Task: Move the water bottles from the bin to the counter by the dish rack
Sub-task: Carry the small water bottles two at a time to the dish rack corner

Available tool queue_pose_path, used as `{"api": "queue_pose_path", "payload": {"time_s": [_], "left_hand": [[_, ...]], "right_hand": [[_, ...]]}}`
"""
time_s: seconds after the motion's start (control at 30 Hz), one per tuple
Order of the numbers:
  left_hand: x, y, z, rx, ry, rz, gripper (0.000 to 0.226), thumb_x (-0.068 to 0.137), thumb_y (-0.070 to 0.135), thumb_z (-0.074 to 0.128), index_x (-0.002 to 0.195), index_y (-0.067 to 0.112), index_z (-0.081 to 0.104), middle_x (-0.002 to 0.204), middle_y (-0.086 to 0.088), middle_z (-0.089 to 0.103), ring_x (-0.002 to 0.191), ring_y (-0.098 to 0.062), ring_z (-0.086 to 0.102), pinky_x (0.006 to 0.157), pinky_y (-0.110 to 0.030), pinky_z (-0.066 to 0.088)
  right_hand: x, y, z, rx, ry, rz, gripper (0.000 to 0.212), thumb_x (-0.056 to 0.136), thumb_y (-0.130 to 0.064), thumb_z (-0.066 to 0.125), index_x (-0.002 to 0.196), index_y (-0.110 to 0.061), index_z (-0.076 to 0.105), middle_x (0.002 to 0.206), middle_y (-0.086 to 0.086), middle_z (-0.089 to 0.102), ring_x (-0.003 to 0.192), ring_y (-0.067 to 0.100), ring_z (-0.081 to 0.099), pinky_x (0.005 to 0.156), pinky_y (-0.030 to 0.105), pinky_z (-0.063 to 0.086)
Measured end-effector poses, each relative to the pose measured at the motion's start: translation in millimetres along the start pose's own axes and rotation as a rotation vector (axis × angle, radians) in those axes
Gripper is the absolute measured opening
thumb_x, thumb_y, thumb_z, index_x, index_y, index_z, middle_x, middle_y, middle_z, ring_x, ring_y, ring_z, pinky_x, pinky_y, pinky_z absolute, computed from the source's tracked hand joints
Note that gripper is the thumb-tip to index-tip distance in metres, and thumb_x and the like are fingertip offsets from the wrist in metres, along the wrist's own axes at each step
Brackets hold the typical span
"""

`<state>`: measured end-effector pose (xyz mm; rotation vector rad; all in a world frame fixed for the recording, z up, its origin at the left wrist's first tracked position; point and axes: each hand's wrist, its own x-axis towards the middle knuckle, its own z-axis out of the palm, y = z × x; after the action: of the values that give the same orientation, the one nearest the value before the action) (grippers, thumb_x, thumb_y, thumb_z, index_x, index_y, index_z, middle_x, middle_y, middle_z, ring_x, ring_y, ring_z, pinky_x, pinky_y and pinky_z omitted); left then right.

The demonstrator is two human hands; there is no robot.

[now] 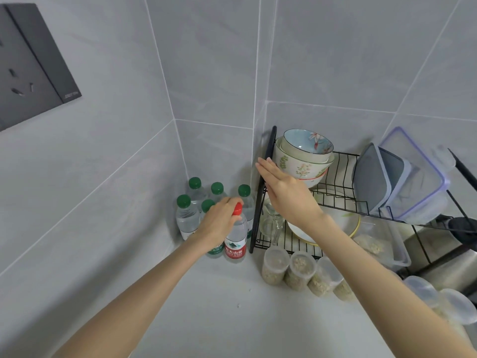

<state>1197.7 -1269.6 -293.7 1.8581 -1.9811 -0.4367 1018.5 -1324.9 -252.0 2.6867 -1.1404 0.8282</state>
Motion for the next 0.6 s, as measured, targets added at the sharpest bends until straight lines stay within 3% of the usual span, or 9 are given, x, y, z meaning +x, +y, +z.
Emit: {"api": "queue_pose_path", "payload": {"time_s": [0.2,0.47,0.53,0.6], "left_hand": [[0,-8,-1,-0.045,0.040,0.014,0.047,0.084,0.022,0.071,0.129,0.022,0.057,0.126,-0.002,0.061,0.112,-0.019,0.059,0.097,-0.030,0.044],[-16,-8,-10,-0.151,0.136,-0.011,0.052,0.089,0.022,0.066,0.137,0.018,0.050,0.134,-0.001,0.059,0.122,-0.018,0.056,0.101,-0.040,0.047],[-23,-4,-18,-0.223,0.193,-0.035,0.052,0.090,0.016,0.064,0.139,0.019,0.047,0.131,-0.002,0.060,0.118,-0.017,0.058,0.099,-0.038,0.049],[-29,-2,-27,-0.261,0.247,-0.047,0.055,0.090,0.014,0.063,0.141,0.021,0.044,0.131,0.000,0.058,0.116,-0.015,0.057,0.098,-0.035,0.049]], "right_hand": [[-1,-2,2,0.030,0.018,0.011,0.060,0.077,0.011,0.064,0.134,0.000,0.052,0.143,0.013,0.051,0.131,0.028,0.050,0.081,0.042,0.059],[-11,-6,-6,0.152,-0.020,0.042,0.050,0.088,0.000,0.056,0.137,-0.009,0.052,0.149,0.002,0.045,0.131,0.026,0.051,0.087,0.045,0.057],[-19,-8,-14,0.274,-0.061,0.064,0.048,0.091,-0.004,0.055,0.138,-0.014,0.052,0.151,-0.004,0.041,0.132,0.017,0.049,0.097,0.044,0.051],[-26,-9,-22,0.361,-0.091,0.101,0.047,0.093,-0.008,0.056,0.138,-0.019,0.052,0.152,-0.004,0.040,0.119,0.003,0.058,0.103,0.036,0.046]]}}
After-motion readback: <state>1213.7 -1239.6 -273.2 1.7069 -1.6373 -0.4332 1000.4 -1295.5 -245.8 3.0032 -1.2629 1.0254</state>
